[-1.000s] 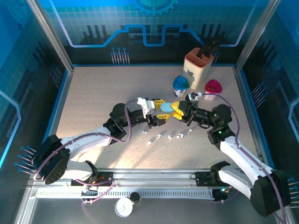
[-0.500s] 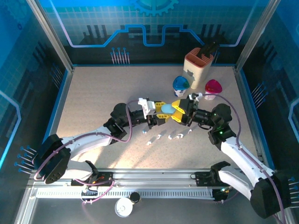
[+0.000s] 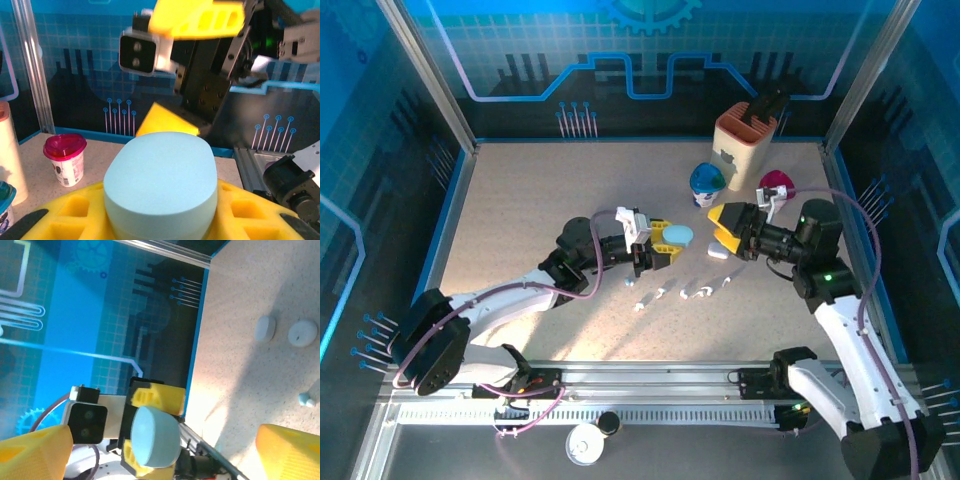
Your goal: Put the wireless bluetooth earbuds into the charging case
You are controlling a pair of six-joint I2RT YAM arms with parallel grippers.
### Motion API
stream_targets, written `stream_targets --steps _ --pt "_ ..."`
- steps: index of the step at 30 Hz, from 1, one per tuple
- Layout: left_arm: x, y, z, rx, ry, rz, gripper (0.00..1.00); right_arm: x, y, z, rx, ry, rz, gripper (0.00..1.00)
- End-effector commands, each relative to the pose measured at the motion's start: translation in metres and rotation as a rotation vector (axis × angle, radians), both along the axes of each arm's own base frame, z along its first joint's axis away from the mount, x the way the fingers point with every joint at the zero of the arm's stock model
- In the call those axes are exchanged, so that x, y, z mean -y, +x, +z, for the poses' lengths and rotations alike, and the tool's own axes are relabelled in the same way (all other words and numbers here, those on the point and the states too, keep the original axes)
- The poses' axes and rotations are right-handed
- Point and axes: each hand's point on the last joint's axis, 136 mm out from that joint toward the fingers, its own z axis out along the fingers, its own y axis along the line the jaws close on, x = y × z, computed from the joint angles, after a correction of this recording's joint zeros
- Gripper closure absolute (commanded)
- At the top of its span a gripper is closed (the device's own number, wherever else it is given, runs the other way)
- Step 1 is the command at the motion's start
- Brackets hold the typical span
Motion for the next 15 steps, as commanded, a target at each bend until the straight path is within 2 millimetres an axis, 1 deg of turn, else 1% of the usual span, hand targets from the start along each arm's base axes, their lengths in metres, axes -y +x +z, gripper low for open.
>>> stream_targets --steps 1,4,7,11,13,15 --pt "-0.004 -0.009 0.015 0.019 -0.024 -0.042 0.65 0.003 -0.019 0.0 0.229 -0.29 0.109 0.04" --pt "-0.005 -0.011 0.011 0.012 -0.014 -0.058 0.65 0.006 -0.024 0.007 0.402 -0.513 0.156 0.03" --pt "-0.006 -0.013 0.01 0.01 -0.006 -0.073 0.65 -0.001 -0.028 0.014 0.56 -0.652 0.218 0.0" --pt "-0.007 -0.017 0.011 0.011 0.007 -0.092 0.65 -0.02 -0.034 0.025 0.755 -0.707 0.297 0.0" --pt "-0.008 -0.019 0.012 0.013 0.011 -0.097 0.65 -0.029 -0.037 0.024 0.815 -0.732 0.341 0.0" --pt "-0.008 -0.02 0.014 0.012 0.01 -0.102 0.65 -0.036 -0.036 0.019 0.843 -0.767 0.375 0.0"
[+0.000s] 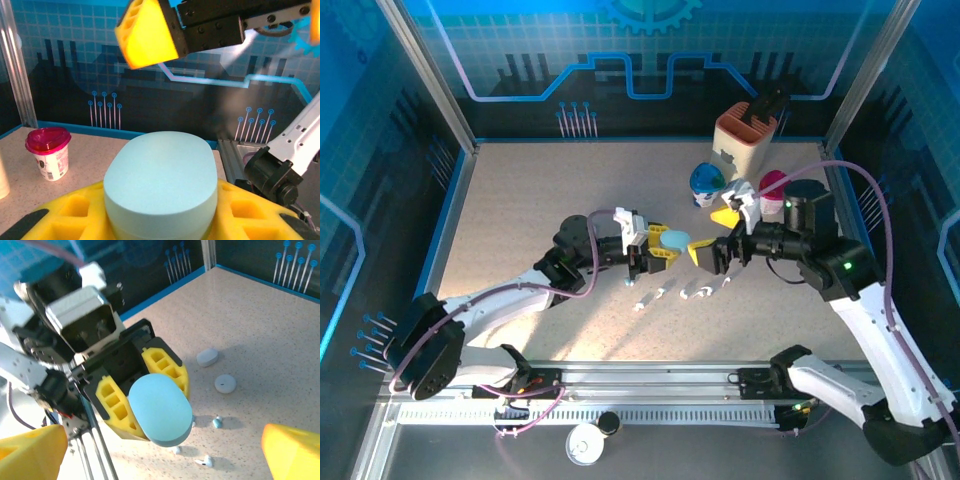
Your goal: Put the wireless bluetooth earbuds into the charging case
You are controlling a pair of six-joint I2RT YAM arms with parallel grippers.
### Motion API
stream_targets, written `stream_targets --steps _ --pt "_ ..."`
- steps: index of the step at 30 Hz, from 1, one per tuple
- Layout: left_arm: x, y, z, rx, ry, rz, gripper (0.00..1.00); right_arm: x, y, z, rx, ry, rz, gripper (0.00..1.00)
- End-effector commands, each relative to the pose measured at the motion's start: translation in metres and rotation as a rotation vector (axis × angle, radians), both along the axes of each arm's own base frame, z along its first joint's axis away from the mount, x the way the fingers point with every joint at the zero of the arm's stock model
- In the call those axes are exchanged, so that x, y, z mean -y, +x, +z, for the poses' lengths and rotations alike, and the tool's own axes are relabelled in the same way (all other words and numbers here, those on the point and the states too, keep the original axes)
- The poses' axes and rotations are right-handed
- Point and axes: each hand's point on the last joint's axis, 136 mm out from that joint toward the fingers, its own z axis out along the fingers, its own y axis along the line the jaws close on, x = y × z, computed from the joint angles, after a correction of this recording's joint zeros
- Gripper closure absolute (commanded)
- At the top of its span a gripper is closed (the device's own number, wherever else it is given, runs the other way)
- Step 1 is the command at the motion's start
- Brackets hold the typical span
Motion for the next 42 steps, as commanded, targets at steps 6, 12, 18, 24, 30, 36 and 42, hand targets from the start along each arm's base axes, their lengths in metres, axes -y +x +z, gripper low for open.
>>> stream_targets --steps 6,12,18,24,30,36,42 --pt "-0.003 -0.014 0.017 0.032 -0.019 -0.063 0.65 -0.015 0.017 -0.016 0.145 -0.19 0.05 0.0" --pt "-0.004 -0.012 0.022 0.011 -0.029 -0.058 0.65 -0.018 0.022 -0.022 0.152 -0.214 0.056 0.0" --pt "-0.003 -0.013 0.02 0.0 -0.033 -0.071 0.65 -0.014 0.028 -0.027 0.156 -0.248 0.023 0.0" --pt "-0.003 -0.016 0.016 0.011 -0.024 -0.076 0.65 -0.002 0.043 -0.02 0.168 -0.239 -0.096 0.0" --pt "-0.004 -0.019 0.013 0.013 -0.019 -0.087 0.65 0.004 0.052 -0.012 0.141 -0.162 -0.16 0.0" --pt "-0.004 -0.023 0.014 0.013 -0.018 -0.106 0.65 0.001 0.055 -0.012 0.129 -0.14 -0.143 0.0" --pt "-0.005 -0.027 0.02 0.012 -0.026 -0.13 0.65 -0.005 0.051 -0.015 0.121 -0.15 -0.087 0.02"
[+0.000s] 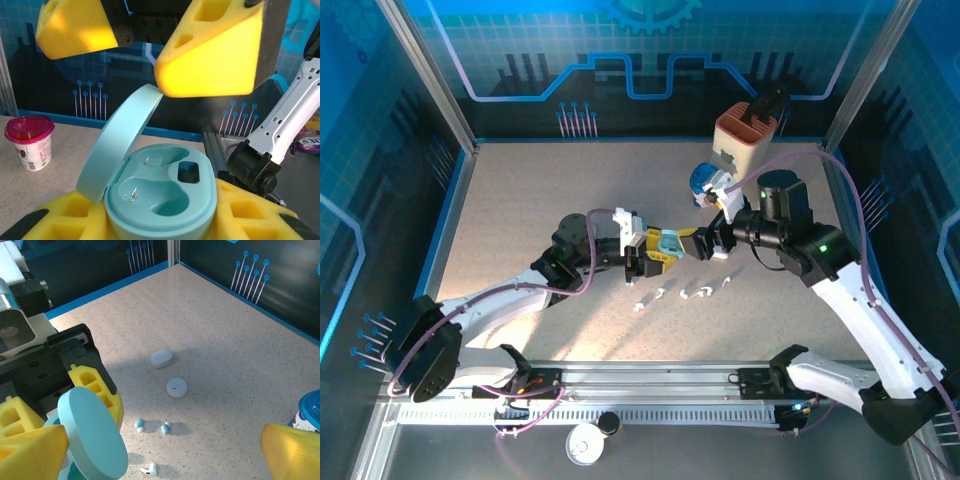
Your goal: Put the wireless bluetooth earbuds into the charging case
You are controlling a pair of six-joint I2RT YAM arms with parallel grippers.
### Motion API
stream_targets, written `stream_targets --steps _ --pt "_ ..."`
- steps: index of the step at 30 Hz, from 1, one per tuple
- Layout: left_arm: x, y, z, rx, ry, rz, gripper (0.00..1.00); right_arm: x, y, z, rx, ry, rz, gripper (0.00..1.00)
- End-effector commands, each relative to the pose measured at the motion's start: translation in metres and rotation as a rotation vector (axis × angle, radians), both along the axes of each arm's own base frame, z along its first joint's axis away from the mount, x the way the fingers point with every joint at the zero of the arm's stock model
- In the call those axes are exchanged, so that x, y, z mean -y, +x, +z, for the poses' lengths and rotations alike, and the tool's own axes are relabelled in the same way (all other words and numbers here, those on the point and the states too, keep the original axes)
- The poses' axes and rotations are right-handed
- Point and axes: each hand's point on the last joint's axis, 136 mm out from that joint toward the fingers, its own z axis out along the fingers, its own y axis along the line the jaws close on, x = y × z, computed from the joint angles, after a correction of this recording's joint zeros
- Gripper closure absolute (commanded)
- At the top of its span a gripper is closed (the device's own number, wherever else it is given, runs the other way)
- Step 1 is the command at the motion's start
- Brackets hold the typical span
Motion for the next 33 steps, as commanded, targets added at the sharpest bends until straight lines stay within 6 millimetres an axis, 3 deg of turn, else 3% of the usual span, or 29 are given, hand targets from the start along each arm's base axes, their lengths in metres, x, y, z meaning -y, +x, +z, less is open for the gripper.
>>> stream_targets --steps 1,25,27,33 --pt "-0.002 -0.019 0.025 0.06 -0.051 -0.075 0.65 0.0 0.005 -0.002 -0.002 -0.015 0.01 0.03" --pt "-0.001 -0.022 0.035 0.067 -0.066 -0.101 0.64 -0.014 -0.013 -0.021 -0.085 -0.038 0.171 0.33" --pt "-0.001 -0.021 0.036 0.069 -0.066 -0.101 0.64 -0.015 -0.013 -0.021 -0.085 -0.034 0.176 0.4" --pt "0.001 -0.019 0.036 0.07 -0.067 -0.094 0.64 -0.015 -0.014 -0.019 -0.057 -0.042 0.19 0.8"
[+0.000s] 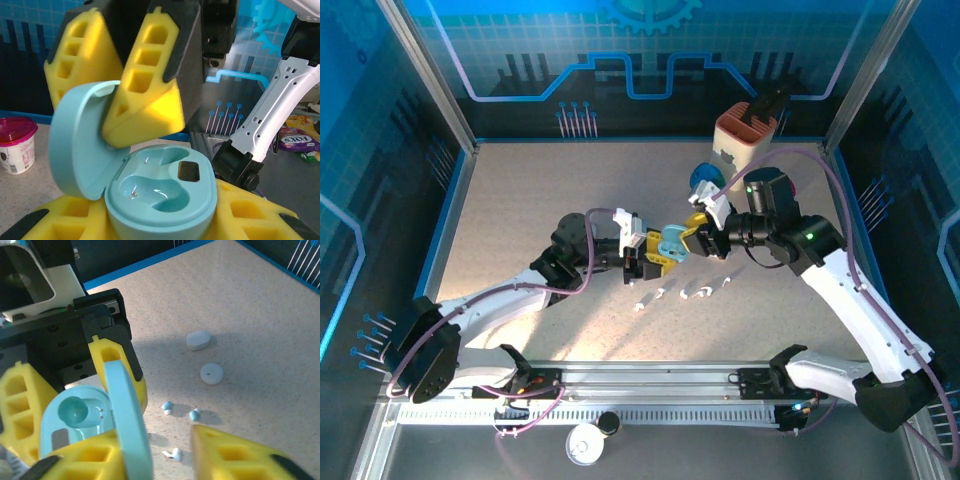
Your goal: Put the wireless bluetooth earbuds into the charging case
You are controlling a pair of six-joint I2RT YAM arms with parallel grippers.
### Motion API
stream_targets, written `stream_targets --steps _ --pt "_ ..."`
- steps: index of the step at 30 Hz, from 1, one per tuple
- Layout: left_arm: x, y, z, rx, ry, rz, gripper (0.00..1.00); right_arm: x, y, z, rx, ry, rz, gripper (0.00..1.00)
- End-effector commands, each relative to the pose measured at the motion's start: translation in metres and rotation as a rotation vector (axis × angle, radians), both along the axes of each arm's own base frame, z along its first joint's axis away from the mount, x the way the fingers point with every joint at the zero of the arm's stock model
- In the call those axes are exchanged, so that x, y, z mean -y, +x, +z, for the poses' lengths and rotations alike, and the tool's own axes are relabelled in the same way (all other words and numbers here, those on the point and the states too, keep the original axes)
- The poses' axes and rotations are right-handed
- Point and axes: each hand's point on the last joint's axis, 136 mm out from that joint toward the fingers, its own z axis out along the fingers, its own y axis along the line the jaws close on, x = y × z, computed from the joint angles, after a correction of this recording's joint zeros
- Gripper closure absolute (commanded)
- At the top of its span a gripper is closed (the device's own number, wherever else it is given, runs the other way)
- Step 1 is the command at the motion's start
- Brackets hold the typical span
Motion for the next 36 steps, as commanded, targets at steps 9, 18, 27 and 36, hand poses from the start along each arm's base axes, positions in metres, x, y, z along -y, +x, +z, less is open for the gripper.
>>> stream_targets --steps 9,18,27,36 --pt "0.001 0.0 0.028 0.072 -0.058 0.003 0.48 0.004 0.003 0.02 0.157 -0.001 -0.024 1.0" --pt "0.003 0.016 0.026 -0.021 -0.061 0.07 0.23 0.006 0.006 0.032 0.276 -0.036 -0.062 1.0" --pt "0.004 0.019 0.029 -0.036 -0.072 0.074 0.27 0.0 0.002 0.026 0.261 -0.043 -0.041 1.0" --pt "0.004 0.015 0.027 -0.017 -0.069 0.057 0.41 -0.003 0.003 0.021 0.244 -0.048 -0.039 1.0"
